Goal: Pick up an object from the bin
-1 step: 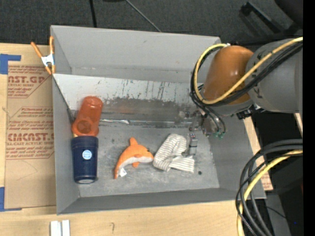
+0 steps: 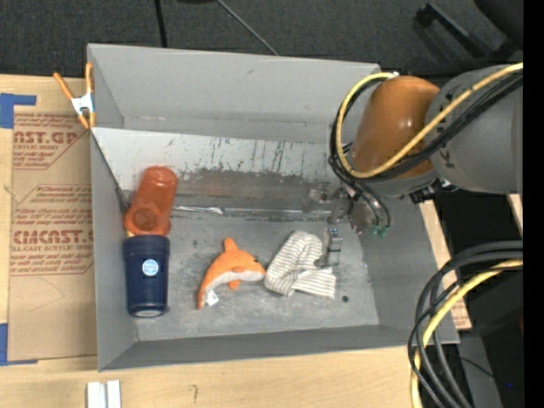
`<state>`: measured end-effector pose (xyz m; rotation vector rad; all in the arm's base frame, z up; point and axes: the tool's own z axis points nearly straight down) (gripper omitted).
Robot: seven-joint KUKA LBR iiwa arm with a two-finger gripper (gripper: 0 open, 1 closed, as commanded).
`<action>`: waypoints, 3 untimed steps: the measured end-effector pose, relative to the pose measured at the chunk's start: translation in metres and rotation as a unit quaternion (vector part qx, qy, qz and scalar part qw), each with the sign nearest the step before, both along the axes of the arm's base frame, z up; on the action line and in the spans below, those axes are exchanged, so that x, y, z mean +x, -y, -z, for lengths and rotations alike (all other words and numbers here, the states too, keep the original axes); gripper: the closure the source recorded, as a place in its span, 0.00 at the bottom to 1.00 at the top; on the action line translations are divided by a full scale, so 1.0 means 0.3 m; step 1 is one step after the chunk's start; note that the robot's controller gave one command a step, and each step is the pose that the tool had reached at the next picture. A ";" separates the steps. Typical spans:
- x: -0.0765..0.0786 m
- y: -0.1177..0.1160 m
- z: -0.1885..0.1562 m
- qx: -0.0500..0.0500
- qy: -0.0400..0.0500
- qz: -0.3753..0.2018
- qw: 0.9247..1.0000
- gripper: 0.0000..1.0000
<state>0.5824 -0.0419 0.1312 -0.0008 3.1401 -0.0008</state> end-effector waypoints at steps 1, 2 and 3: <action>-0.172 -0.052 0.212 0.001 -0.002 0.012 1.000 0.00; -0.114 -0.046 0.204 0.000 0.000 -0.024 1.000 0.00; -0.167 -0.054 0.210 0.002 0.001 0.012 1.000 0.00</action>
Offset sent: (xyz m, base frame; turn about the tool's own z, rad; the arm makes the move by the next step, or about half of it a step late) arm -0.0345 0.0129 -0.0612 -0.0471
